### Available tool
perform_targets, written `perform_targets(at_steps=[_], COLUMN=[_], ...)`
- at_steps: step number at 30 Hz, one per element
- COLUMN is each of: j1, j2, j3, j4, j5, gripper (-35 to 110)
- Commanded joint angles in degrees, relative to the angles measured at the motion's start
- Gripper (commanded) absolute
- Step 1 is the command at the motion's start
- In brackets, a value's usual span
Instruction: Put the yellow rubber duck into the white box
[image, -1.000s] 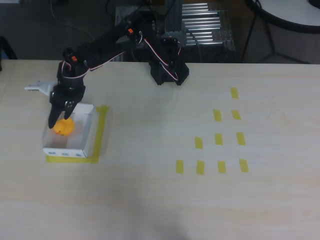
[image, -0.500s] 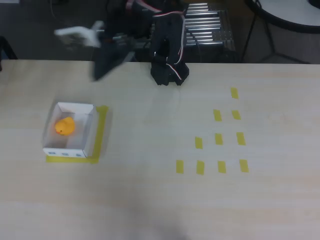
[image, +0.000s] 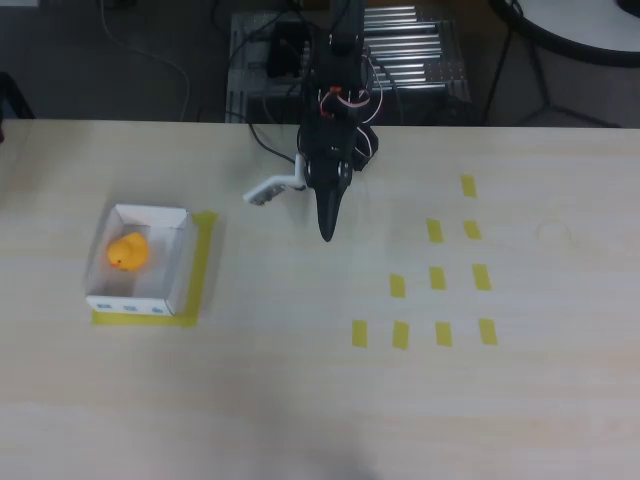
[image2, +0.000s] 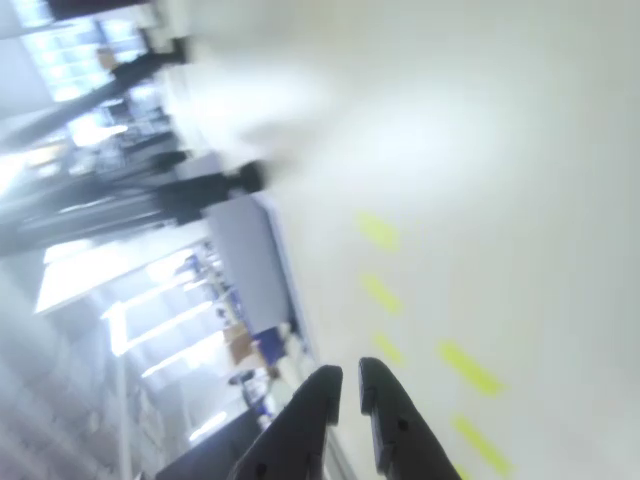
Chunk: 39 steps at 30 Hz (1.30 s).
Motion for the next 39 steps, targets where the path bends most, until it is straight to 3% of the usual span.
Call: perform_targets(at_steps=[1, 39], j1=[-0.35, 0.44], j2=[2.81, 2.81], j3=[3.52, 3.52], j4=[2.29, 2.11], j5=[1.76, 1.67], gripper=[0, 0])
